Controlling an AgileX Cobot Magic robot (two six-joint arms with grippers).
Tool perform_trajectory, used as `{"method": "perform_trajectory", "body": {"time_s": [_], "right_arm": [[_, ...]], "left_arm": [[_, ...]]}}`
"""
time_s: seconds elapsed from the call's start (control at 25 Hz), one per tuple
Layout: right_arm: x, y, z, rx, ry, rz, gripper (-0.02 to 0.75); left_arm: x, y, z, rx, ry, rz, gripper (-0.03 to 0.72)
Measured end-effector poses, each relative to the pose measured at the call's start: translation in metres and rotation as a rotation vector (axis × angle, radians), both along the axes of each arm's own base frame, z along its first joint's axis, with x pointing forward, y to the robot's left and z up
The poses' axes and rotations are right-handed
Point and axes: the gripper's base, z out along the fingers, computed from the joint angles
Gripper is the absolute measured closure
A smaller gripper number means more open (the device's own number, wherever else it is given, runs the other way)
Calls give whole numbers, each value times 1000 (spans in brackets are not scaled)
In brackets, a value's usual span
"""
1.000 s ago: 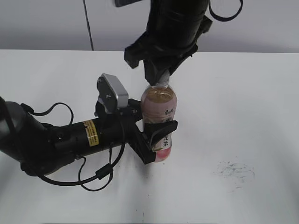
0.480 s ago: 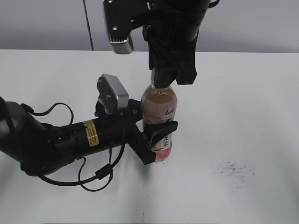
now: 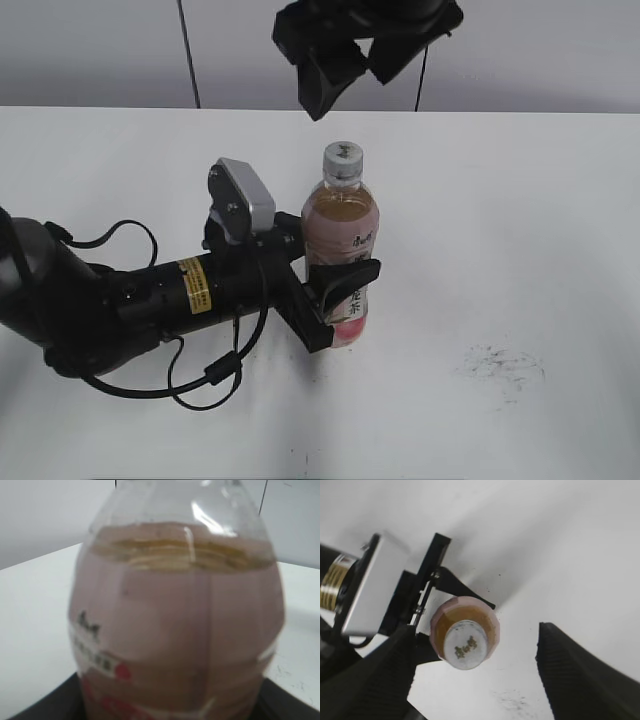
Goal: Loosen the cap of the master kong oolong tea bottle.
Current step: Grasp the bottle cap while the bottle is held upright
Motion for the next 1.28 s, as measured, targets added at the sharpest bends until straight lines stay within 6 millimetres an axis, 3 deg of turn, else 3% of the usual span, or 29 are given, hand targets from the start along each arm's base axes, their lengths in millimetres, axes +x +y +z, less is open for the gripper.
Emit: {"method": "perform_trajectory", "body": {"time_s": [0.2,0.48,0.64,0.8,0.88,1.04,1.28], "right_arm": [[1,1,-10,51,85,-199,182],[-1,1,-41,0,180,-238,188],[-2,2,-43,-3,186,-239,273],[-2,2,-43,0,189,-240,461],[-2,2,-43,-4,185,-226,467],[-2,2,-43,-81,113,36,467],[-1,1,-42,-318,-120,862,467]], "left_arm": [[0,0,0,1,0,0,303],[0,0,0,1,1,0,303],[0,0,0,1,1,0,303],[0,0,0,1,1,0,303],[0,0,0,1,1,0,303],[0,0,0,1,1,0,303],[0,0,0,2,-2,-2,303]]}}
